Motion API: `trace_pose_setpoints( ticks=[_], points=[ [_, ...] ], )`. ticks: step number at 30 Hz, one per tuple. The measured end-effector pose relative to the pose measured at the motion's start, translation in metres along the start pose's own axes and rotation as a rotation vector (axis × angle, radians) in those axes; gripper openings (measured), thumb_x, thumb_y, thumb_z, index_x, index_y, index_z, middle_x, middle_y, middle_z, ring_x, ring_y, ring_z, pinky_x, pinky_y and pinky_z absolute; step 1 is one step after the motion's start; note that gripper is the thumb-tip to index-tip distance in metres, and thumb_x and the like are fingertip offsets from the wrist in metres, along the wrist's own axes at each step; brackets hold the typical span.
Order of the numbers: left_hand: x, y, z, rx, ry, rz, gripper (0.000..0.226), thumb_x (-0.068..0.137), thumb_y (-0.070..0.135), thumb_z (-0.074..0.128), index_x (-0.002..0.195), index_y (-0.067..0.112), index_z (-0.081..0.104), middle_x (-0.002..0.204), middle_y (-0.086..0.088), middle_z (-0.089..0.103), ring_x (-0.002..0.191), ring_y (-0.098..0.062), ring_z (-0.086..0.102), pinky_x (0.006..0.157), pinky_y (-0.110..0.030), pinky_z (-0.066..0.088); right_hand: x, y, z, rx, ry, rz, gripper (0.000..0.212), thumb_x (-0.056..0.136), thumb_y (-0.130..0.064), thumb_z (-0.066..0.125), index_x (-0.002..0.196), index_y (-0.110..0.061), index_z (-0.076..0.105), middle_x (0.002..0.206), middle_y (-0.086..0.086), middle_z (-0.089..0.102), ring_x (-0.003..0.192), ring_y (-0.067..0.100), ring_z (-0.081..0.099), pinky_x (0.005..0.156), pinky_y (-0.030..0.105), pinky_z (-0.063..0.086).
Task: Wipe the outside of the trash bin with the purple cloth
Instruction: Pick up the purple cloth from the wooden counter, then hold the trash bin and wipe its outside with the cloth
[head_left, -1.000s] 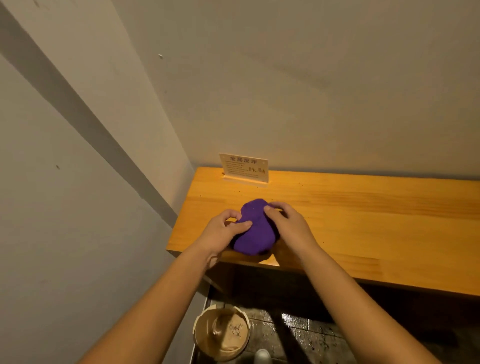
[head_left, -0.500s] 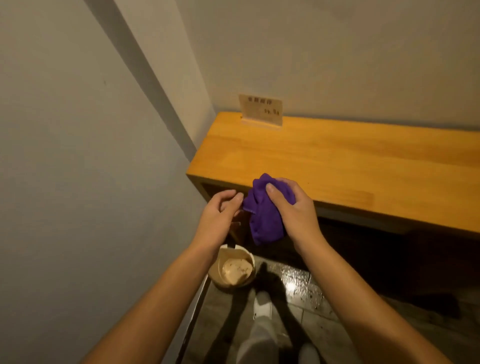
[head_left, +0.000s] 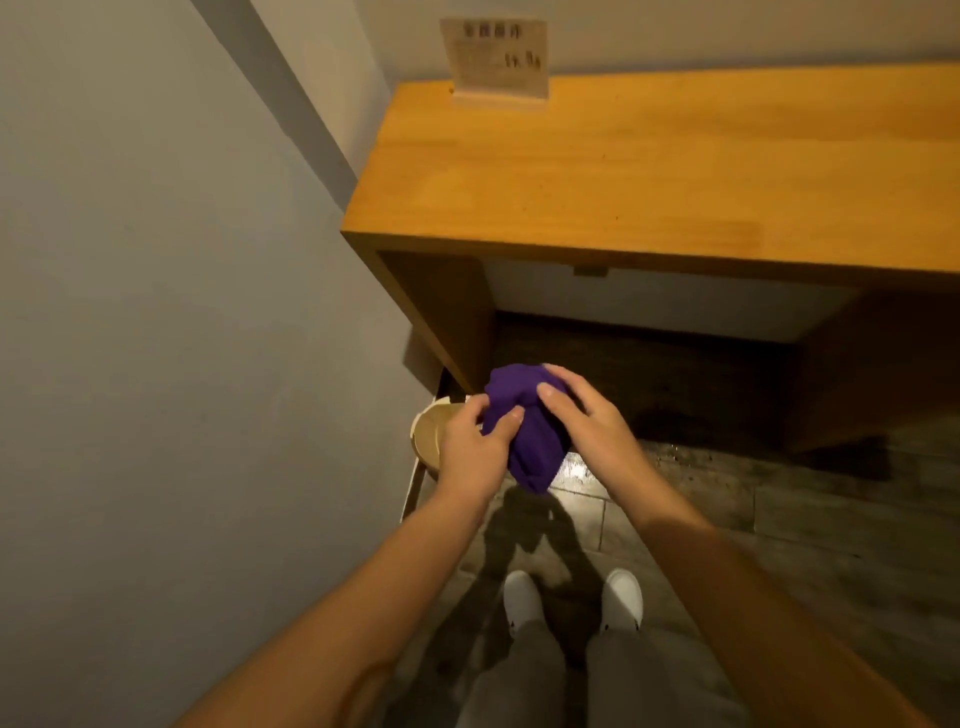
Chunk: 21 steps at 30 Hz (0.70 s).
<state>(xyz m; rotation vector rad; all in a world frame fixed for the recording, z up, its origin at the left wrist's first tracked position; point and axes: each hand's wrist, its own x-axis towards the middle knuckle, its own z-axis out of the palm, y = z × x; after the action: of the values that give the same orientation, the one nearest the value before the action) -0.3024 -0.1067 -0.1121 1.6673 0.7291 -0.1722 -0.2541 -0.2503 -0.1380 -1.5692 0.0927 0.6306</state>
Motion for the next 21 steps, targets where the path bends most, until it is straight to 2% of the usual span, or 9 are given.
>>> trace_pose_setpoints(
  ticks=[3, 5, 6, 8, 10, 12, 15, 18, 21],
  points=[
    [0.011, -0.028, -0.002, 0.135, -0.027, 0.054, 0.024, 0.104, 0.024, 0.058, 0.125, 0.021, 0.068, 0.115, -0.004, 0.074, 0.107, -0.021, 0.071, 0.093, -0.047, 0.061, 0.003, 0.031, 0.017, 0.015, -0.073, 0.018, 0.046, 0.088, -0.054, 0.074, 0.128, -0.059, 0.051, 0.116, -0.037, 0.066, 0.11, -0.008, 0.064, 0.086, 0.014, 0.054],
    [0.025, -0.049, 0.003, 0.165, -0.101, 0.066, 0.024, 0.106, 0.022, 0.052, 0.123, 0.025, 0.069, 0.112, 0.001, 0.075, 0.106, -0.018, 0.072, 0.09, -0.038, 0.062, 0.021, 0.054, 0.025, 0.022, -0.054, 0.001, 0.057, 0.085, -0.051, 0.079, 0.136, -0.047, 0.053, 0.126, -0.02, 0.067, 0.114, 0.0, 0.066, 0.093, 0.022, 0.054],
    [0.034, -0.062, 0.005, 0.139, -0.137, 0.034, 0.026, 0.106, 0.021, 0.051, 0.125, 0.027, 0.068, 0.112, 0.004, 0.076, 0.105, -0.015, 0.074, 0.088, -0.033, 0.063, 0.03, 0.068, 0.026, 0.035, -0.025, -0.002, 0.06, 0.083, -0.05, 0.081, 0.137, -0.041, 0.055, 0.127, -0.013, 0.068, 0.112, 0.003, 0.067, 0.093, 0.024, 0.055],
    [0.057, -0.085, 0.011, 0.033, -0.197, -0.116, 0.029, 0.105, 0.013, 0.053, 0.127, 0.026, 0.067, 0.109, 0.004, 0.077, 0.097, -0.011, 0.077, 0.081, -0.03, 0.064, 0.052, 0.097, 0.02, 0.028, 0.053, -0.008, 0.047, 0.083, -0.047, 0.082, 0.125, -0.037, 0.063, 0.111, -0.014, 0.075, 0.099, 0.0, 0.071, 0.08, 0.02, 0.057],
    [0.094, -0.128, 0.024, -0.018, -0.175, -0.249, 0.027, 0.103, 0.01, 0.056, 0.117, 0.028, 0.068, 0.112, -0.006, 0.076, 0.093, -0.018, 0.078, 0.083, -0.038, 0.063, 0.086, 0.146, 0.007, -0.056, 0.119, 0.006, 0.032, 0.085, -0.046, 0.08, 0.114, -0.035, 0.069, 0.099, -0.013, 0.077, 0.09, 0.002, 0.072, 0.073, 0.02, 0.056],
    [0.13, -0.177, 0.029, 0.245, -0.102, -0.241, 0.021, 0.105, 0.019, 0.055, 0.119, 0.03, 0.066, 0.129, -0.014, 0.069, 0.109, -0.028, 0.07, 0.098, -0.046, 0.056, 0.12, 0.195, -0.006, -0.075, 0.173, 0.04, 0.026, 0.09, -0.045, 0.075, 0.112, -0.03, 0.071, 0.101, -0.008, 0.077, 0.094, 0.012, 0.073, 0.078, 0.028, 0.057],
    [0.182, -0.252, 0.034, 0.659, -0.034, -0.157, 0.04, 0.106, 0.029, 0.05, 0.145, 0.021, 0.053, 0.139, -0.016, 0.064, 0.119, -0.034, 0.064, 0.101, -0.048, 0.053, 0.18, 0.27, -0.023, -0.09, 0.255, 0.102, 0.017, 0.096, -0.047, 0.066, 0.097, -0.03, 0.07, 0.093, -0.006, 0.074, 0.094, 0.022, 0.072, 0.074, 0.03, 0.051],
    [0.238, -0.319, 0.037, 0.834, 0.038, -0.093, 0.048, 0.105, 0.035, 0.049, 0.149, 0.014, 0.051, 0.141, -0.018, 0.064, 0.122, -0.037, 0.063, 0.103, -0.049, 0.052, 0.243, 0.346, -0.029, -0.096, 0.342, 0.15, 0.028, 0.095, -0.053, 0.063, 0.083, -0.029, 0.069, 0.088, -0.006, 0.073, 0.092, 0.025, 0.07, 0.077, 0.035, 0.05],
    [0.298, -0.378, 0.047, 0.886, 0.043, -0.081, 0.053, 0.106, 0.04, 0.048, 0.15, 0.01, 0.048, 0.146, -0.019, 0.059, 0.129, -0.04, 0.057, 0.108, -0.047, 0.045, 0.297, 0.411, -0.025, -0.084, 0.282, 0.134, 0.027, 0.094, -0.054, 0.064, 0.081, -0.03, 0.07, 0.095, 0.002, 0.077, 0.095, 0.029, 0.071, 0.09, 0.047, 0.057]
  ],
)
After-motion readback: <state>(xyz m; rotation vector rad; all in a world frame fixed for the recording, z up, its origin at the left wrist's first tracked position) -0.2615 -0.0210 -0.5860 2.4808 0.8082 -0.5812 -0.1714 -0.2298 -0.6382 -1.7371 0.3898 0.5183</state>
